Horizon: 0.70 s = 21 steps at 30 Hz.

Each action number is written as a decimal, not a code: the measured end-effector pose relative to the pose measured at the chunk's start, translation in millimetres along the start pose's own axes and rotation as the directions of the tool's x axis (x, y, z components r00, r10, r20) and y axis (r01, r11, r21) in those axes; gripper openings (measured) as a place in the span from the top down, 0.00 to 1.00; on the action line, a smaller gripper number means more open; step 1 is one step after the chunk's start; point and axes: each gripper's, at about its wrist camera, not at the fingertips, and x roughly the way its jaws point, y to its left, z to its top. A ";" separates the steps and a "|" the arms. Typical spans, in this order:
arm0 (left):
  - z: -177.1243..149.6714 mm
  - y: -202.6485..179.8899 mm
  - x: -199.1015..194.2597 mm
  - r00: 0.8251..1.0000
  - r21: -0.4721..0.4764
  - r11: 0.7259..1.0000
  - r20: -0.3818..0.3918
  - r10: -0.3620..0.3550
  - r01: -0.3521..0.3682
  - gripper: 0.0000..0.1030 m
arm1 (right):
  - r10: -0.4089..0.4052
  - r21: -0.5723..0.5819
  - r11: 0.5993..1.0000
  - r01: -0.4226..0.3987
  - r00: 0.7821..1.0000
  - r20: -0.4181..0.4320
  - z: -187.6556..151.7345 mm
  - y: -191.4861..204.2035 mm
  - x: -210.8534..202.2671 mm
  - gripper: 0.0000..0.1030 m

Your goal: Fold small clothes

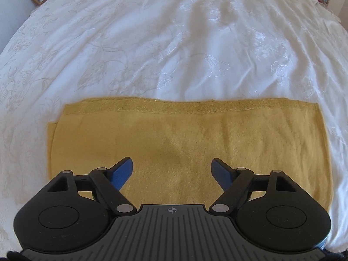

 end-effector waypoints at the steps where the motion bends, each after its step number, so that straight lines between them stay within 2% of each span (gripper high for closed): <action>1: 0.4 -2.7 5.1 1.000 0.004 1.000 -0.010 0.000 0.000 0.23 | 0.002 0.000 1.000 -0.002 1.000 -0.002 3.2 -1.0 1.5 0.00; 5: -4.8 -7.5 26.0 0.998 -0.001 1.000 -0.066 0.015 -0.015 0.23 | 0.013 0.003 1.000 -0.013 1.000 -0.011 4.7 -4.8 0.8 0.00; 9: -10.2 -7.3 31.4 0.998 0.001 1.000 -0.067 0.020 -0.020 0.21 | 0.069 0.059 0.996 -0.067 0.997 -0.039 17.9 -16.0 -9.3 0.00; 11: -11.6 -6.8 31.9 0.998 0.007 1.000 -0.067 0.019 -0.018 0.21 | 0.109 0.114 0.988 -0.104 0.993 -0.037 24.8 -28.8 -14.4 0.05; 15: -14.0 -3.5 34.9 0.998 -0.001 1.000 -0.064 0.008 -0.008 0.18 | 0.161 0.200 0.965 -0.167 0.986 0.047 40.2 -57.2 -31.2 0.23; 17: -15.4 -3.2 35.3 0.998 -0.001 1.000 -0.062 0.008 -0.008 0.17 | 0.169 0.222 0.957 -0.187 0.981 0.096 49.2 -67.4 -37.5 0.25; 21: -15.5 -4.1 35.8 0.998 -0.003 1.000 -0.062 0.011 -0.011 0.16 | 0.227 0.231 0.936 -0.266 0.957 0.182 73.2 -80.5 -39.5 0.28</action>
